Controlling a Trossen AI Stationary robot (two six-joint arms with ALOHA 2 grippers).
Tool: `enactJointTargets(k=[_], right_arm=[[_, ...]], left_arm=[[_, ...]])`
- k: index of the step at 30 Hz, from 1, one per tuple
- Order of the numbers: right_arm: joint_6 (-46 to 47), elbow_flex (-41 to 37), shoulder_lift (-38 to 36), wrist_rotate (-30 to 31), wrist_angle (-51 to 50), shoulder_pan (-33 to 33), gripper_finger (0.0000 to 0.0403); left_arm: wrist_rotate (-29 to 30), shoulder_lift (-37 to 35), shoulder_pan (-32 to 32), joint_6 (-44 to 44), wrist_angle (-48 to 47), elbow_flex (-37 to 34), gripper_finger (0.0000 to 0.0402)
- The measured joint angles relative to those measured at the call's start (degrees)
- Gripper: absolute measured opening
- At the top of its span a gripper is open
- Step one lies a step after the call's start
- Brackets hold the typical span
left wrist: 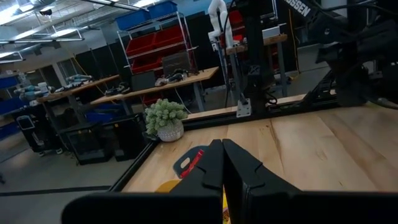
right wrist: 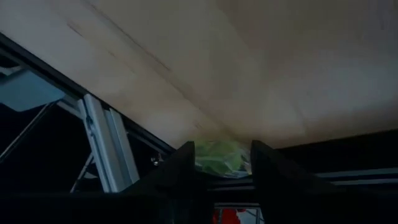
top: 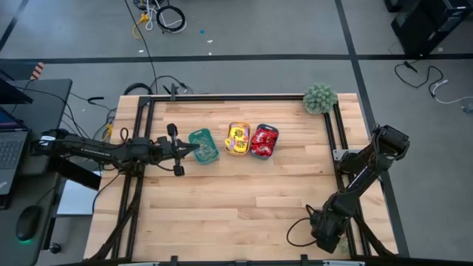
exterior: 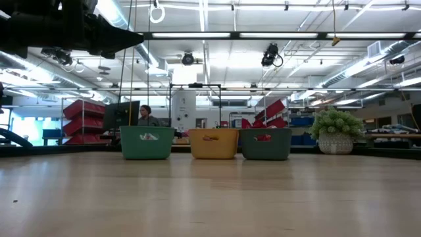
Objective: Sort candy
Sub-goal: Put the green gummy into the green bin
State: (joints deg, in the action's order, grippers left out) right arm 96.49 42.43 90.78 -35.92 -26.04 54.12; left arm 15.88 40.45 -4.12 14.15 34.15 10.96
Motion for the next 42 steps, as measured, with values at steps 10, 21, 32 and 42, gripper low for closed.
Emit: enactJointTargets(k=[10,21,32,42], right_arm=[[0.4,-0.2,0.0,-1.1,1.1,0.6,0.0113],[0.4,0.8,0.1,-3.4,0.5,0.6,0.0158],[-3.0,0.7,4.6,-6.3,1.3,2.6,0.0131],[-6.9,0.7,4.3,-7.6,1.8,2.6,0.0009]], left_arm=[[0.0,0.0,0.0,0.0,0.0,0.0,0.0001],[0.0,0.0,0.0,0.1,0.0,0.0,0.0001],[0.0,0.0,0.0,0.2,-1.6,0.0,0.0001],[0.0,0.0,0.0,0.2,-1.0,0.0,0.0001]])
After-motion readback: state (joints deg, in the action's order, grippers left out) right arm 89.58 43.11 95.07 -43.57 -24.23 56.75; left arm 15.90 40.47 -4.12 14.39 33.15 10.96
